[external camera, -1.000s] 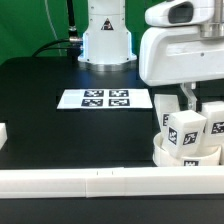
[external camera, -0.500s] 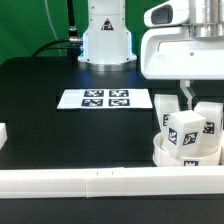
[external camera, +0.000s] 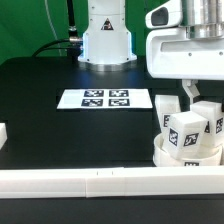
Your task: Assemble stool
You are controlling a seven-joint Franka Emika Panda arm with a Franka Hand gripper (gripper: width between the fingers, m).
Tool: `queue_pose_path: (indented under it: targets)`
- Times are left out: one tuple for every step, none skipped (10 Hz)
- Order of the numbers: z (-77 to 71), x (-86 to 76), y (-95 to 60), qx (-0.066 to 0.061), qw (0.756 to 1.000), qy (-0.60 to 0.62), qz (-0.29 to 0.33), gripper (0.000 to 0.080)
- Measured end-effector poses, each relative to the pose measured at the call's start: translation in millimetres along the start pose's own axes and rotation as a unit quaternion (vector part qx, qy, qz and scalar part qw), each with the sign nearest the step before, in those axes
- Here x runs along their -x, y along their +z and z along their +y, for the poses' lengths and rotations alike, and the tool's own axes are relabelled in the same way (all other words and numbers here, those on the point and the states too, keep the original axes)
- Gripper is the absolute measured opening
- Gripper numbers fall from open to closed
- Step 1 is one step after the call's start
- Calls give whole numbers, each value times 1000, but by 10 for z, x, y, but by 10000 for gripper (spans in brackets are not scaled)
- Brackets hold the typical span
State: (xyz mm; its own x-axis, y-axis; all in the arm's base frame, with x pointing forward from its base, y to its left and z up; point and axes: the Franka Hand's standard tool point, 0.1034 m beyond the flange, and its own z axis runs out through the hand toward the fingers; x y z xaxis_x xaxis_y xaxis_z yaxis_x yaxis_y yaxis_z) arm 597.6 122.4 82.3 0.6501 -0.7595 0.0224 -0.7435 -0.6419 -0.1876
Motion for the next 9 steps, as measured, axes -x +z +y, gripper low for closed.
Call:
queue_pose_path:
  targets:
    - [-1, 2, 0, -2, 1000, 27, -3, 337]
    - [4, -2, 1, -5, 999, 53, -6, 337]
    - [16, -23, 3, -19, 992, 121, -13, 337]
    - [13, -21, 4, -36, 982, 183, -20, 337]
    - [5, 0, 4, -40, 977, 209, -25, 337]
    - [-5, 16, 4, -44, 958, 281, -33, 337]
    - [6, 3, 5, -51, 937, 342, -39, 337]
    - [7, 9, 7, -53, 920, 386, -46, 337]
    - [5, 14, 9, -55, 904, 420, -50, 337]
